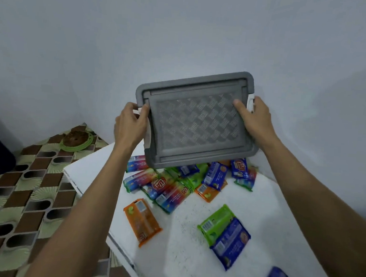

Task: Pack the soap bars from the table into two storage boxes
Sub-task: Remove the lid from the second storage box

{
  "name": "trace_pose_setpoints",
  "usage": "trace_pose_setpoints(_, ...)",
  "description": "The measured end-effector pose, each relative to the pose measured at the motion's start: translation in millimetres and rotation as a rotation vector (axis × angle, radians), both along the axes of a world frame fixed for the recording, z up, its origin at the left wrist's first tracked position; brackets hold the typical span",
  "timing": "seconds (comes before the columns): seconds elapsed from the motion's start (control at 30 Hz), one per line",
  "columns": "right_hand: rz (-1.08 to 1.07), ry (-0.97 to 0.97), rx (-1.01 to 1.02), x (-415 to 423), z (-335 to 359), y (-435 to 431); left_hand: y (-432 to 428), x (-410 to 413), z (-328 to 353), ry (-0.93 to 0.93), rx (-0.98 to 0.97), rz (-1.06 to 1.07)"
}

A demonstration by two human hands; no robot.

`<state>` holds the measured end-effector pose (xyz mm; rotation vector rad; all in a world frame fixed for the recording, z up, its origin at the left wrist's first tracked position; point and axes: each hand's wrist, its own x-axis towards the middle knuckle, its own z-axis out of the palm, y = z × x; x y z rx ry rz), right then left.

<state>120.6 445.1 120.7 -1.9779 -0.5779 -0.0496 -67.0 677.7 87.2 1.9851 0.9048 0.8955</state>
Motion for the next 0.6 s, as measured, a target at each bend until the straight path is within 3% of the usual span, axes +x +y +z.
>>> trace_pose_setpoints(0.27, -0.156, 0.163, -0.052, -50, -27, -158, -101, 8, -12, 0.044, -0.064, -0.209)
trace_pose_setpoints(0.6, -0.426, 0.188, -0.361, -137, -26, -338, -238, 1, -58, 0.167, -0.193, -0.611)
